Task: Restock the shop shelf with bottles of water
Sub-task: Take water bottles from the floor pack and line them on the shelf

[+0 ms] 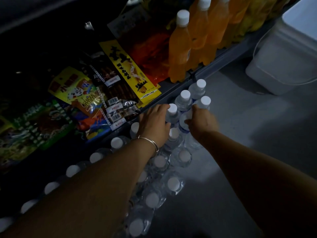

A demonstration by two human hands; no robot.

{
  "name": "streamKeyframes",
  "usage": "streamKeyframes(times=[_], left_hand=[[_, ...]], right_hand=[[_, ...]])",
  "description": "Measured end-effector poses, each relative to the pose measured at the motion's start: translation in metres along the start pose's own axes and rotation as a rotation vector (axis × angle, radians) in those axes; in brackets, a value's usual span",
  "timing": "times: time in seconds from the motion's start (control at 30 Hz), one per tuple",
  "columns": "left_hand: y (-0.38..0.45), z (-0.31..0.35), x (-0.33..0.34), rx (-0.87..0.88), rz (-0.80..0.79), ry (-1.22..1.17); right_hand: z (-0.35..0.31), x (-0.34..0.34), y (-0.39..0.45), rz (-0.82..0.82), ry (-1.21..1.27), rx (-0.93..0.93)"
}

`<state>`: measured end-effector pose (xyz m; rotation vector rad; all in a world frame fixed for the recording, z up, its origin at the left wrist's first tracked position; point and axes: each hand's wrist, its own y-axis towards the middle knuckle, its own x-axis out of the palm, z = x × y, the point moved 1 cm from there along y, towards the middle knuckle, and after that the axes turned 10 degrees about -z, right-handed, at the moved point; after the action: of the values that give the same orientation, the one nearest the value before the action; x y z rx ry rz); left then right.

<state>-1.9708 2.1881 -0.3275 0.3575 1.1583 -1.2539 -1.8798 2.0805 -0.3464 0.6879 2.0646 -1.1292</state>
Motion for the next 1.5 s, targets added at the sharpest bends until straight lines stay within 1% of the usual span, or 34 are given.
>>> streamKeyframes(times=[0.13, 0.3, 0.37, 0.47, 0.63, 0.77, 0.83, 0.93, 1.03, 1.17, 1.33, 1.5], left_hand=[[-0.016, 0.031, -0.038, 0.033, 0.004, -0.009], [-0.048, 0.080, -0.118, 0.025, -0.085, -0.032], [-0.066, 0.102, -0.161, 0.041, -0.120, -0.054], [-0.100, 0.141, -0.235, 0.097, -0.128, -0.089], [-0.161, 0.208, -0.378, 0.177, -0.135, -0.149], [-0.216, 0.252, -0.496, 0.265, -0.086, -0.202], [-0.245, 0.272, -0.553, 0.331, -0.049, -0.217], [-0.291, 0.299, -0.632, 0.363, 0.051, -0.271], [-0.329, 0.322, -0.699, 0.411, 0.153, -0.329], [-0.366, 0.338, -0.768, 0.461, 0.258, -0.387], [-0.391, 0.350, -0.841, 0.468, 0.438, -0.432], [-0.402, 0.366, -0.897, 0.527, 0.516, -0.487]], right_hand=[[-0.020, -0.046, -0.034, 0.030, 0.005, -0.077], [-0.059, -0.142, -0.100, 0.066, -0.002, -0.179], [-0.079, -0.190, -0.132, 0.107, 0.010, -0.229], [-0.116, -0.268, -0.185, 0.161, 0.041, -0.334], [-0.188, -0.404, -0.280, 0.255, 0.046, -0.508], [-0.249, -0.512, -0.363, 0.359, 0.047, -0.640], [-0.280, -0.560, -0.402, 0.415, 0.100, -0.687], [-0.327, -0.625, -0.454, 0.498, 0.217, -0.776], [-0.371, -0.677, -0.496, 0.521, 0.339, -0.880], [-0.425, -0.728, -0.529, 0.511, 0.447, -1.016], [-0.480, -0.784, -0.552, 0.464, 0.543, -1.161], [-0.530, -0.839, -0.561, 0.408, 0.585, -1.297]])
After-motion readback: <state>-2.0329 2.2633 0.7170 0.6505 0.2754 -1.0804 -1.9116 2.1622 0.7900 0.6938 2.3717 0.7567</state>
